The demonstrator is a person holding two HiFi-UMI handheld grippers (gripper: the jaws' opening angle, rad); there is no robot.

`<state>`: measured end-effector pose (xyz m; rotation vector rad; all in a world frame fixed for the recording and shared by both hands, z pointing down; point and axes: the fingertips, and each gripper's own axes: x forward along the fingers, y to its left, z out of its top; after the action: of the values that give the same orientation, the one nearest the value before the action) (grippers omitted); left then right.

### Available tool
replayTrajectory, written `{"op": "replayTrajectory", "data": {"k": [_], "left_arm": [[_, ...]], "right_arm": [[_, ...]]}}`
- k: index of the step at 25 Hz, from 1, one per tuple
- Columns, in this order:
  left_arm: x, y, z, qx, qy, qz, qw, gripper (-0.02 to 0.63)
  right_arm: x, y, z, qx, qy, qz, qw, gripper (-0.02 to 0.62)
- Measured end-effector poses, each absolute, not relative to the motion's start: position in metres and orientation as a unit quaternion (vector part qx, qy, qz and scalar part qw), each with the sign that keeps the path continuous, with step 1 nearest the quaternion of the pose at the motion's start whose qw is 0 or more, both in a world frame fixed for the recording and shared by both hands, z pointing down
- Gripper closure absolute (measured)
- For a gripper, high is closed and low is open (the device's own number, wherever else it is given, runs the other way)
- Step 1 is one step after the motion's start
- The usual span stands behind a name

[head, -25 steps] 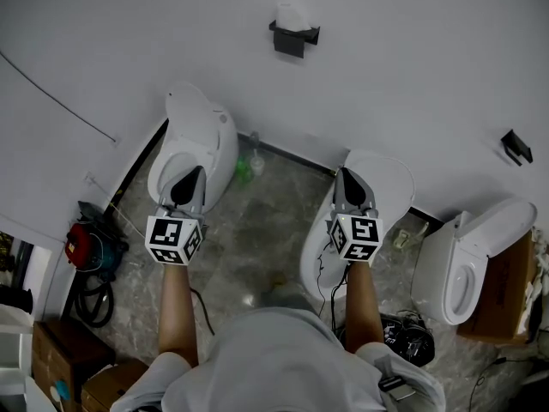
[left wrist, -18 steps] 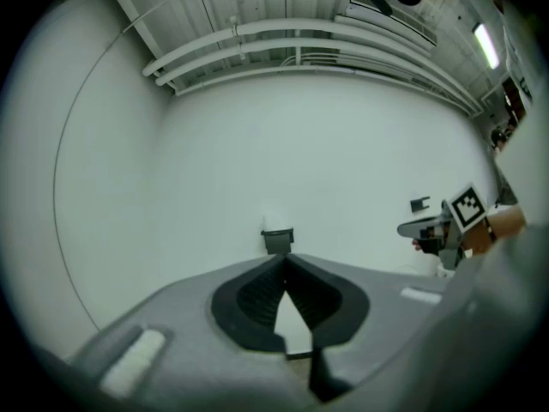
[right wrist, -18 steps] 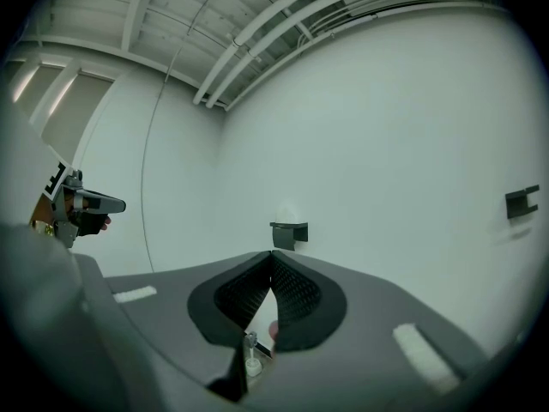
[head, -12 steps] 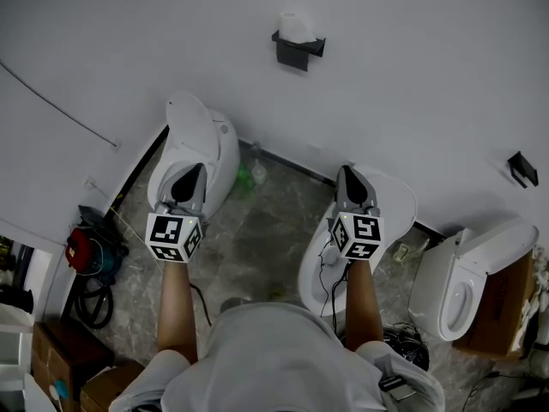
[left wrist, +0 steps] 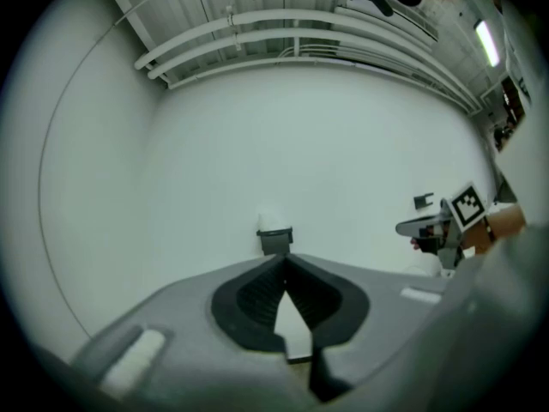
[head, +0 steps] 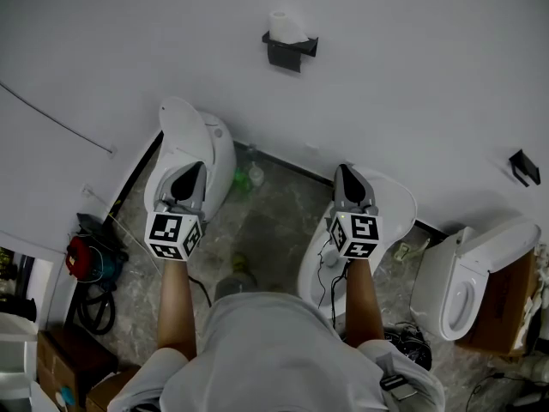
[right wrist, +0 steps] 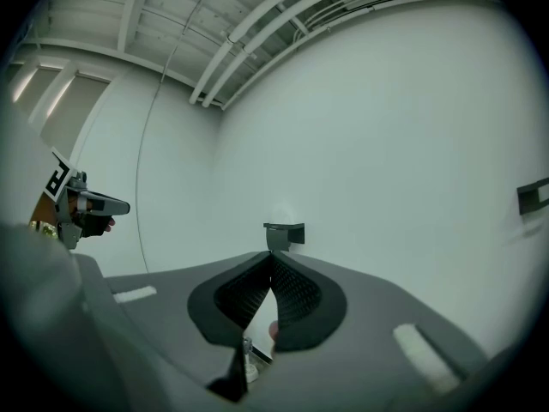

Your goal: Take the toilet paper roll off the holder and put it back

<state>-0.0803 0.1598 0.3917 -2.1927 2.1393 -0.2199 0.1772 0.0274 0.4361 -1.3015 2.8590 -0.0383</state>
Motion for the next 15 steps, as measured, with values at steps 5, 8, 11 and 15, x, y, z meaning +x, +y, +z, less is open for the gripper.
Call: {"op": "replayTrajectory", "data": {"k": [5, 8, 11, 15], "left_arm": [[-0.092, 0.136, 0.396, -0.722, 0.686, -0.075, 0.038, 0.606], [-0.105, 0.119, 0.4, -0.727, 0.681, -0.075, 0.039, 0.606], [-0.12, 0.099, 0.404, -0.735, 0.673, -0.072, 0.04, 0.606], [-0.147, 0.066, 0.404, -0.743, 0.665, -0.066, 0.043, 0.606]], "right_arm": [[0.166, 0.008, 0.441, -0.423, 0.906, -0.016, 0.005, 0.595], [0.155, -0.004, 0.444, -0.428, 0.903, -0.012, 0.007, 0.595], [0.141, -0.022, 0.448, -0.44, 0.898, -0.014, 0.009, 0.595], [0.118, -0.048, 0.448, -0.449, 0.893, -0.012, 0.01, 0.597]]}}
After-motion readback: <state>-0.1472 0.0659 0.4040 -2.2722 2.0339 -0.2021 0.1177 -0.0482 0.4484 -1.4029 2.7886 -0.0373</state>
